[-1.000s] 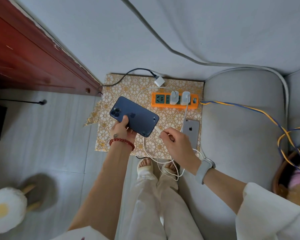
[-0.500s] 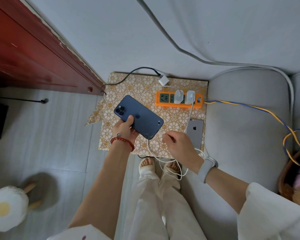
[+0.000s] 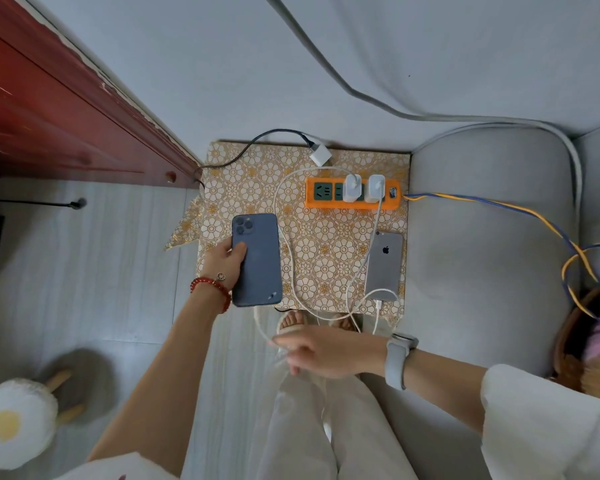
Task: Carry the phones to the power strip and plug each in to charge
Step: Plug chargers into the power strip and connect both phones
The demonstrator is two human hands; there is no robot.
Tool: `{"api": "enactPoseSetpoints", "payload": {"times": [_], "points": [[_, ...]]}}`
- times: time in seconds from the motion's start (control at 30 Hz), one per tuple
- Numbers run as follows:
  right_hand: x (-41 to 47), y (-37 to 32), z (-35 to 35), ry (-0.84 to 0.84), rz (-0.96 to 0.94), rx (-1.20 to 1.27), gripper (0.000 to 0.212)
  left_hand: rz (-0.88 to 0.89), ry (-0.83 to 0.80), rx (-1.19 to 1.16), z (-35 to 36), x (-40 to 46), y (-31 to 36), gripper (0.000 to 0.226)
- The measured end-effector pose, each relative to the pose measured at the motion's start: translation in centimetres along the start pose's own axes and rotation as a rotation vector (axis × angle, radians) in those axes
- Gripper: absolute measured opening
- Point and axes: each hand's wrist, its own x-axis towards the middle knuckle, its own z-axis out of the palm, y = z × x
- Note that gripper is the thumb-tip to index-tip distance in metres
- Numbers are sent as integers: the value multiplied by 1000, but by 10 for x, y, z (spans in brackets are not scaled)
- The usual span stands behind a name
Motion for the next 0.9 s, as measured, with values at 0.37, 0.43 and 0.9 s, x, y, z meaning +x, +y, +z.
{"api": "enactPoseSetpoints", "payload": {"times": [0.37, 0.43, 0.9], "points": [[-4, 34, -18, 257, 218, -248, 30, 78, -351, 825, -15, 5, -11, 33], [-6, 46, -32, 501, 246, -457, 28, 80, -372, 862, -7, 4, -13, 33], [-41, 104, -71, 317, 380, -1158, 27, -72, -366, 78, 81, -9, -28, 38]]}}
